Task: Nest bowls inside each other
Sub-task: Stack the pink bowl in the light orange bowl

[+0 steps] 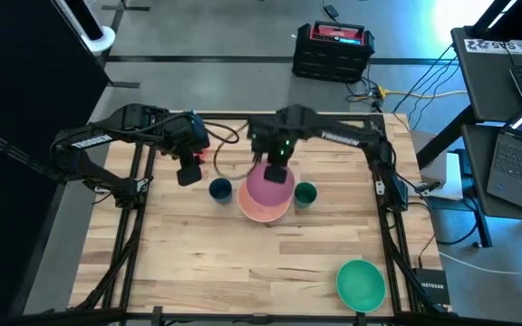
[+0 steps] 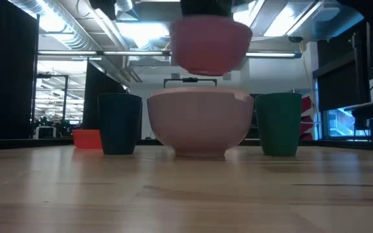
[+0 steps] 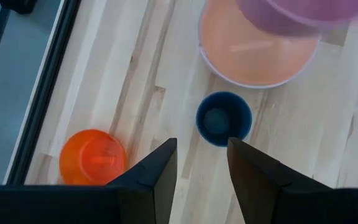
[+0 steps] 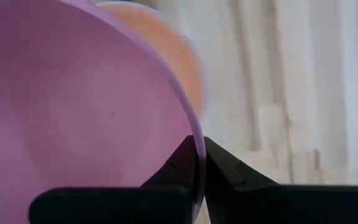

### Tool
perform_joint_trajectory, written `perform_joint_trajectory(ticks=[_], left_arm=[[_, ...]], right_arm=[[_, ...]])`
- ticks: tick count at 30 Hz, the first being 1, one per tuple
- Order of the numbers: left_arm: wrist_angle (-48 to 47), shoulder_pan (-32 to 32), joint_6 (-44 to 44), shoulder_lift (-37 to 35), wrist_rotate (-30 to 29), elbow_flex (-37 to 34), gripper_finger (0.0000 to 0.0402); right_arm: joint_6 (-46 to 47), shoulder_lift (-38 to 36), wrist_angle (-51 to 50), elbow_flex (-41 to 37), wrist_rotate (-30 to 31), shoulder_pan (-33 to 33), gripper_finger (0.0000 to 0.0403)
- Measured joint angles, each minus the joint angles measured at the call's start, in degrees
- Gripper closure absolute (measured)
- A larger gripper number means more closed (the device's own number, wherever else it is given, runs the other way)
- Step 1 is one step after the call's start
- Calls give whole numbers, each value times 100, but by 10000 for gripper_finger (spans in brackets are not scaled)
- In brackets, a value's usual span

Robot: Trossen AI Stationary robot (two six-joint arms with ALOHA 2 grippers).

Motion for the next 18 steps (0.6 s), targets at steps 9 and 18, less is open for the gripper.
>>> perform_joint_trajectory(ticks=[9, 18], left_arm=[[40, -10, 11, -21, -2, 2, 277], [41, -9, 161, -28, -2, 2, 277]], right_arm=[[18, 131, 660, -848, -198, -92, 403], [-112, 167, 1256, -1781, -507, -207, 391]])
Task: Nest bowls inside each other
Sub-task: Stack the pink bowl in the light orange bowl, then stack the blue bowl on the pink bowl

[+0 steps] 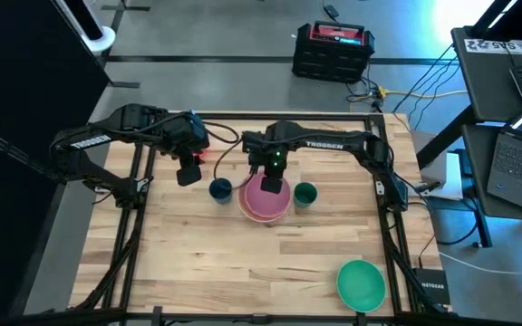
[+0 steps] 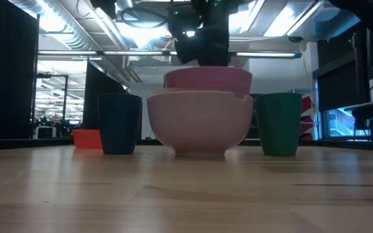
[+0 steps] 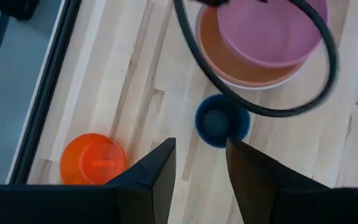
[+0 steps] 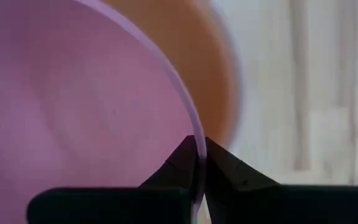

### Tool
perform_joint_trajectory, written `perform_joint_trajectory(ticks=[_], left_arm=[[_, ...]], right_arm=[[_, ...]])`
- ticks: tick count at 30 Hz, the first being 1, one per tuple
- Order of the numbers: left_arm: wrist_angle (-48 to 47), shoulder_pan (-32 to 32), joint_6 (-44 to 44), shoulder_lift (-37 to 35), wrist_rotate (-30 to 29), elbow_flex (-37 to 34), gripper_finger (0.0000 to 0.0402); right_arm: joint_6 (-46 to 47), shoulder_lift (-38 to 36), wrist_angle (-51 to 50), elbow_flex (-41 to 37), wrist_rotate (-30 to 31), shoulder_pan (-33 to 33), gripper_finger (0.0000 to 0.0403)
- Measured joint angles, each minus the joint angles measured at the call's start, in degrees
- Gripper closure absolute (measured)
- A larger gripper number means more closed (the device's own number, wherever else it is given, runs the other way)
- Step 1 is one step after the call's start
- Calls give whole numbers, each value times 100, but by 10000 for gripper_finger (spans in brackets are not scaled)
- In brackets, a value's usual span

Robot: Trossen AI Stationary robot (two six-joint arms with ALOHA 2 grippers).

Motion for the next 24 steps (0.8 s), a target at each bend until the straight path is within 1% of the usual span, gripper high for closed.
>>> perform_joint_trajectory(ticks=[3, 5, 8, 11, 14, 15, 16, 24], left_arm=[[3, -2, 29, 0, 0, 0, 277], [1, 0, 29, 0, 0, 0, 277], [-3, 0, 42, 0, 0, 0, 277], [-57, 0, 46, 0, 0, 0, 277], [-58, 0, 55, 0, 0, 0, 277], [-56, 0, 55, 0, 0, 0, 277], [-56, -12, 61, 0, 0, 0, 277], [-25, -213, 121, 0, 0, 0, 277]], right_arm=[[-5, 0, 115, -59, -43, -23, 362], [5, -2, 241, 1, -103, -49, 334], [-23, -4, 148, 244, -130, -77, 290], [-60, -13, -472, 647, -140, -105, 253], [-243, -213, -1218, 961, -393, 29, 227], [-264, -362, -1405, 948, -443, 184, 221], [-129, -582, -1385, 759, -423, 459, 220], [1233, -2415, -880, -1061, -183, 2826, 217]])
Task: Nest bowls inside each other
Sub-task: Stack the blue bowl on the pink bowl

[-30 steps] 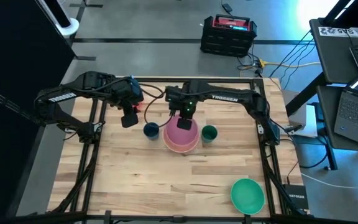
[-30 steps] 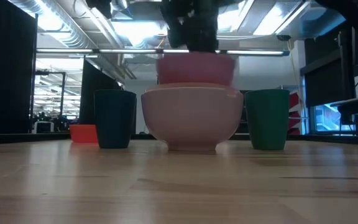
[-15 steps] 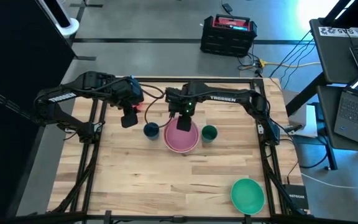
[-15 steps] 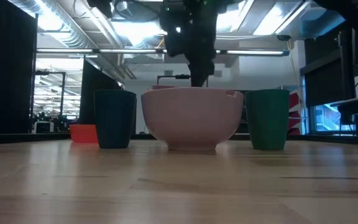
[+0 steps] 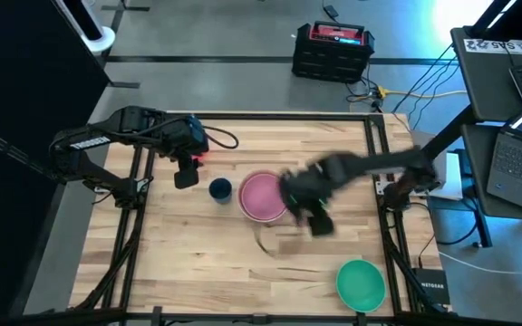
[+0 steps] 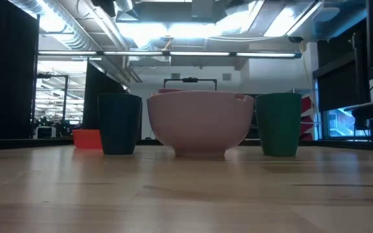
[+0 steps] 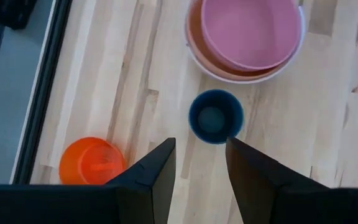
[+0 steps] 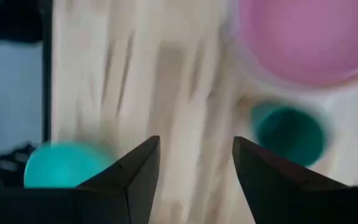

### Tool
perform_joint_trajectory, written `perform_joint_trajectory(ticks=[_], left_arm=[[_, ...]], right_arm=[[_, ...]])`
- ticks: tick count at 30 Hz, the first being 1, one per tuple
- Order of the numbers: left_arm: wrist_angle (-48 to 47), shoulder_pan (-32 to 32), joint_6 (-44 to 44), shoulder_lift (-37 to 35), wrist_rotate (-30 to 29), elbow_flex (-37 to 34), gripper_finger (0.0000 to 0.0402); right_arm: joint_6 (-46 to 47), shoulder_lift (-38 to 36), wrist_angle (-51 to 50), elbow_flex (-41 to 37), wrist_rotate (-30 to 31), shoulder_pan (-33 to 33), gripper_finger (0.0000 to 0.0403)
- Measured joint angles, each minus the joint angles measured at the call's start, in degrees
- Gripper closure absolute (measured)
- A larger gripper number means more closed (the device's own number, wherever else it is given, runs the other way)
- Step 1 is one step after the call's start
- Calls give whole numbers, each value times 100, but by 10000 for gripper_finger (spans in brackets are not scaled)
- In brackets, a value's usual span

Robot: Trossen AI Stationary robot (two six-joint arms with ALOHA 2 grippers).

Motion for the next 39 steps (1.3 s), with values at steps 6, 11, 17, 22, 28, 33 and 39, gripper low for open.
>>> perform_joint_trajectory(ticks=[6, 11, 17, 22, 28, 33, 39], left_arm=[[50, -153, 19, 0, 0, 0, 277], [67, -170, 8, 0, 0, 0, 277], [139, -161, -9, 0, 2, 0, 277], [140, -159, -88, 0, 0, 0, 277], [149, -158, -197, 0, 0, -1, 277], [157, -157, -283, 0, 0, -2, 277], [156, -157, -318, 0, 0, -2, 277]], right_arm=[[2048, -1336, 1194, -1948, 85, 1794, 217], [3327, -1863, 1959, -3352, 181, 2625, 217], [3735, -1977, 2733, -4224, 198, 2957, 217], [3885, -1967, 3160, -4670, 204, 3074, 219], [4083, -1966, 3774, -5265, 169, 3076, 229], [4343, -1963, 4256, -5767, 111, 3078, 252], [4564, -1959, 4367, -5727, 30, 2865, 392]])
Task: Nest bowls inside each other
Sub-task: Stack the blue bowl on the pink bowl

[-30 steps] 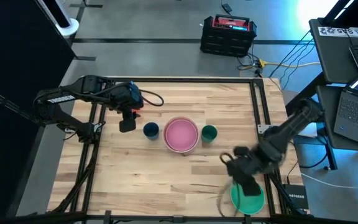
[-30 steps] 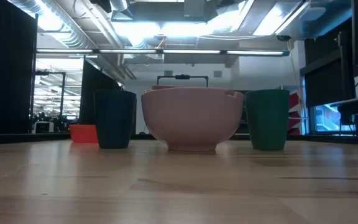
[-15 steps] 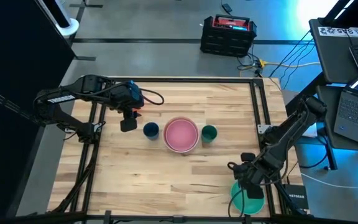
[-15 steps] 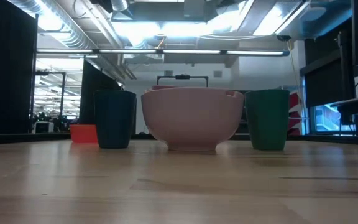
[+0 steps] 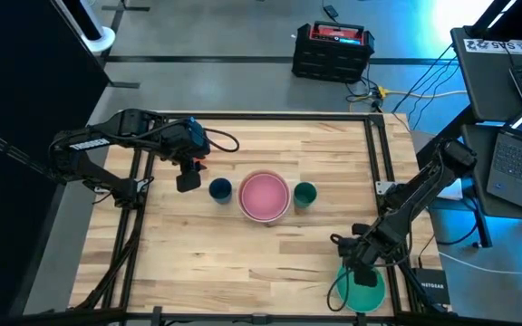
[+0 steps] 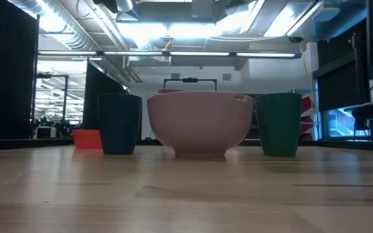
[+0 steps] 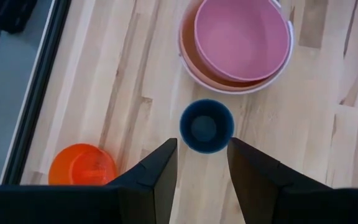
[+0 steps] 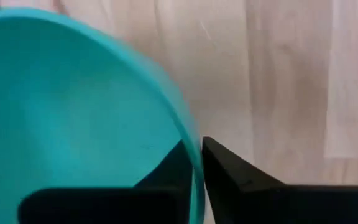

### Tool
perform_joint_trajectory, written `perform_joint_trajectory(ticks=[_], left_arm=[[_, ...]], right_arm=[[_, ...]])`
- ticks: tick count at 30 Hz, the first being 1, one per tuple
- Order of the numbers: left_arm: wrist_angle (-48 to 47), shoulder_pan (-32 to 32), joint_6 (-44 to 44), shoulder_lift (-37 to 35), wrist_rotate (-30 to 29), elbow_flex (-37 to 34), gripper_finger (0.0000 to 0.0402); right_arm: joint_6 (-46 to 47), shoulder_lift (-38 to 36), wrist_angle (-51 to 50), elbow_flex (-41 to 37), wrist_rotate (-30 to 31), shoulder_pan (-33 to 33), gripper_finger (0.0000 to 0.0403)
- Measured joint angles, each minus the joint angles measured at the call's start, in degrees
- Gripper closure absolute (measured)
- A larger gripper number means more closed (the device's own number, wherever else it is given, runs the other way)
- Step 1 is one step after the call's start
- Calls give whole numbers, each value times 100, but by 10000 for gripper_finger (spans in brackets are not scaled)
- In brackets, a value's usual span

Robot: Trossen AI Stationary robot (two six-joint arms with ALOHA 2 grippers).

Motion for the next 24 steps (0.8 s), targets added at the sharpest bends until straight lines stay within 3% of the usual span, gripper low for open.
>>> perform_joint_trajectory(ticks=[5, 12, 24], left_arm=[[2, 0, -68, 0, 0, 0, 277], [2, 0, -120, 1, 0, -2, 277], [18, 0, -146, 2, 0, -2, 277]], right_arm=[[-1146, -54, -424, 1198, 552, -1230, 402], [-2844, 176, -730, 2771, 974, -4031, 402], [-4285, 2277, -1289, 5057, 285, -6109, 403]])
